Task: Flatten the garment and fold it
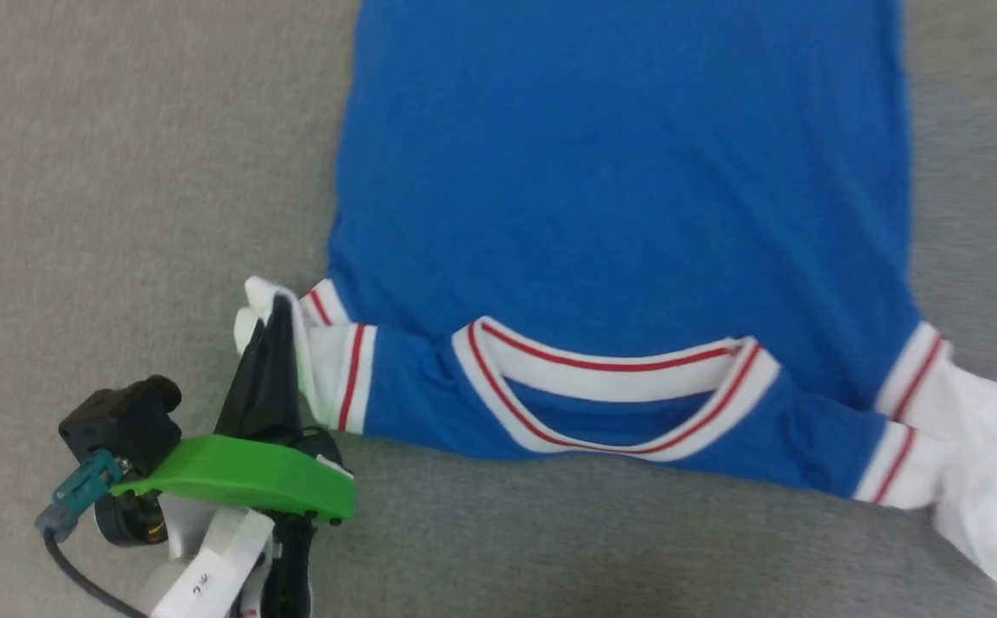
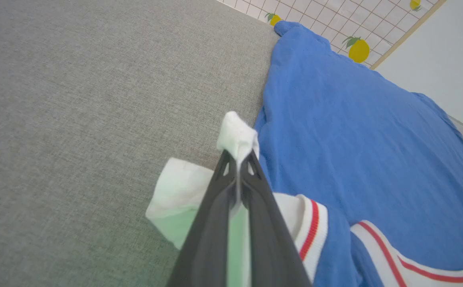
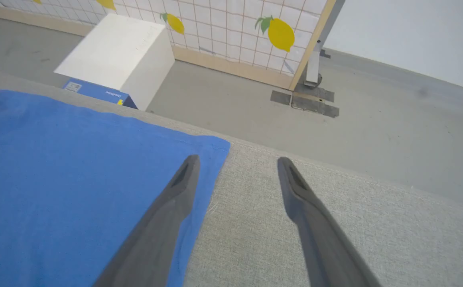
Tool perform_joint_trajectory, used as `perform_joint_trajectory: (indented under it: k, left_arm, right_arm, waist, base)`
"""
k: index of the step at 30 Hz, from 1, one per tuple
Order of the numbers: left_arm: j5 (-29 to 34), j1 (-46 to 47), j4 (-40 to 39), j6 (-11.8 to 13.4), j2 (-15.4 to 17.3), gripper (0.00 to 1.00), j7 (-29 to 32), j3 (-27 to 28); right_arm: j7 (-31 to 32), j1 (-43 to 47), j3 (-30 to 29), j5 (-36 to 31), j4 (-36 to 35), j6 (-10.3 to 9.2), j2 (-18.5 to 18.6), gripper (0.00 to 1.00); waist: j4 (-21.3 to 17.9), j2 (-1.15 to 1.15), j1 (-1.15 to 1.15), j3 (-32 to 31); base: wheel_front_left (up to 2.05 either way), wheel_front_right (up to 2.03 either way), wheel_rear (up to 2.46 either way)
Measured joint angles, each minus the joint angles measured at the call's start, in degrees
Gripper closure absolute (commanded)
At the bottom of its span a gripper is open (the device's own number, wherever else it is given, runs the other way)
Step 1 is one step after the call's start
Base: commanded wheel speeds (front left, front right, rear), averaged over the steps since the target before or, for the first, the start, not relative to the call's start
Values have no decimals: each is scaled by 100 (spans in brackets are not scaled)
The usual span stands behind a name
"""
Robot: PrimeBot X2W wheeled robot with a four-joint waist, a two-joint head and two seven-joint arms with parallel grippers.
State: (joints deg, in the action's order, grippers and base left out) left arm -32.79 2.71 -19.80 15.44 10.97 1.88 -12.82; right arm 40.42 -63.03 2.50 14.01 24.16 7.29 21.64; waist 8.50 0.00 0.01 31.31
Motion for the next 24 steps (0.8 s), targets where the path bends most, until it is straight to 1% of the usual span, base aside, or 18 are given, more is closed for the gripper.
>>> perform_joint_trajectory:
  k: [5, 10, 12, 17, 23, 24]
  left_arm:
    - [118, 1, -419, 0, -42, 100, -38, -151]
    - [155, -1, -675, -8, -109, 100, -79, -290]
    - [159, -3, -712, -25, -122, 100, -104, -318]
    - [160, -23, -760, -29, -136, 100, -121, -365]
    - [159, -16, -733, -60, -152, 100, -149, -404]
    - [158, -13, -726, -71, -153, 100, -154, -405]
  right_arm:
    - [770, -580, 75, -347, 333, 1, 80, 0]
    - [1396, -999, 88, -715, 425, 1, 169, 0]
    - [1514, -1045, 91, -770, 436, 1, 178, 0]
    - [1767, -1074, 322, -840, 433, -1, 200, 0]
    - [2047, -1310, 595, -673, 342, -8, 349, 0]
    - [2120, -1336, 605, -626, 337, -8, 360, 27]
  waist:
    - [271, 0, 0, 403]
    - [509, 0, 0, 782]
    - [590, 0, 0, 910]
    - [761, 0, -1, 1195]
    - [853, 0, -1, 1395]
    - [855, 0, -1, 1407]
  base:
    - [0, 0, 0]
    - [0, 0, 0]
    - [0, 0, 0]
    - [0, 0, 0]
    - [0, 0, 0]
    - [0, 0, 0]
